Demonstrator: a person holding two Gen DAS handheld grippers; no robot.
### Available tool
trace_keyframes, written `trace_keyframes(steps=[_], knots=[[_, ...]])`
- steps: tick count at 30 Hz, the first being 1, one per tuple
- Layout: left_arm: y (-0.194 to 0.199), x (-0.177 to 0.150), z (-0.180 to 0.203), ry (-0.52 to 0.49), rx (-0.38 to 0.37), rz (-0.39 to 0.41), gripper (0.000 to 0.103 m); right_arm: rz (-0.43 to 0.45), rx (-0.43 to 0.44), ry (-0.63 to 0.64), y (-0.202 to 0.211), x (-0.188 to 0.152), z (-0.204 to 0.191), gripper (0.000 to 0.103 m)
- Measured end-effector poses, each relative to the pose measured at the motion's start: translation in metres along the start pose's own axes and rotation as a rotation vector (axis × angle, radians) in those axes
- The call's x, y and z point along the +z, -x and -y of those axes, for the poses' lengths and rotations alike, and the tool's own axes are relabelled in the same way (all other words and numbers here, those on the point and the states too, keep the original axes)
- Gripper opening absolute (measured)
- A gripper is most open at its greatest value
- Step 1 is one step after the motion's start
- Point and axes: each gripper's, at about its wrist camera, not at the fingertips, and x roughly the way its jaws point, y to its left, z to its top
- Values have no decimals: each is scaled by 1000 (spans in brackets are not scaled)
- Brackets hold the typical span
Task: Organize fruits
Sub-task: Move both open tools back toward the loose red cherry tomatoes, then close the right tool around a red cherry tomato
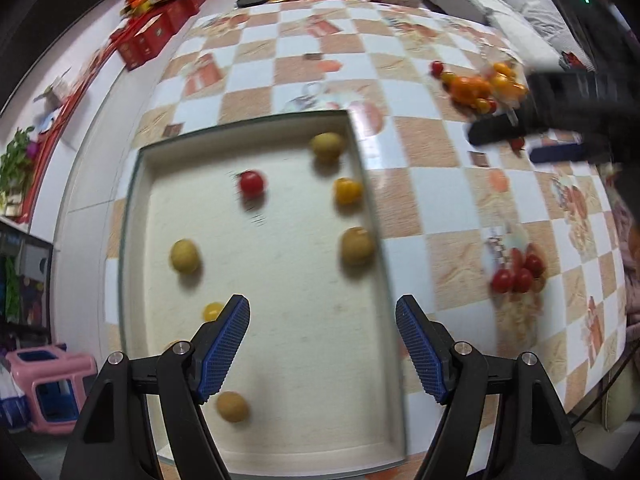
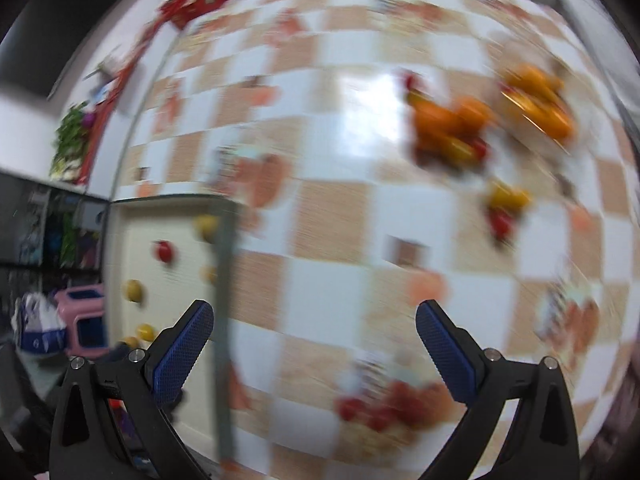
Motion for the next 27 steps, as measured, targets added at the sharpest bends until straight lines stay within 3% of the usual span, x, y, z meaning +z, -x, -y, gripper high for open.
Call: trace_keyframes(steps=[6, 10, 16, 23, 27], knots=[[0, 3, 35, -64, -37, -5, 77, -32, -95, -142, 0, -28, 75, 102], [-8, 1, 63, -122, -54, -26, 77, -58, -120, -177, -3, -42, 102, 102], [-24, -3, 93, -180, -63, -57, 77, -56, -121, -141, -3, -49, 108, 102], [-41, -4, 107, -233, -52, -89, 77, -56, -149, 7, -1, -74, 100, 100], [-48, 1, 115, -235, -57, -89, 77, -32, -130, -56, 0, -66, 114, 93]])
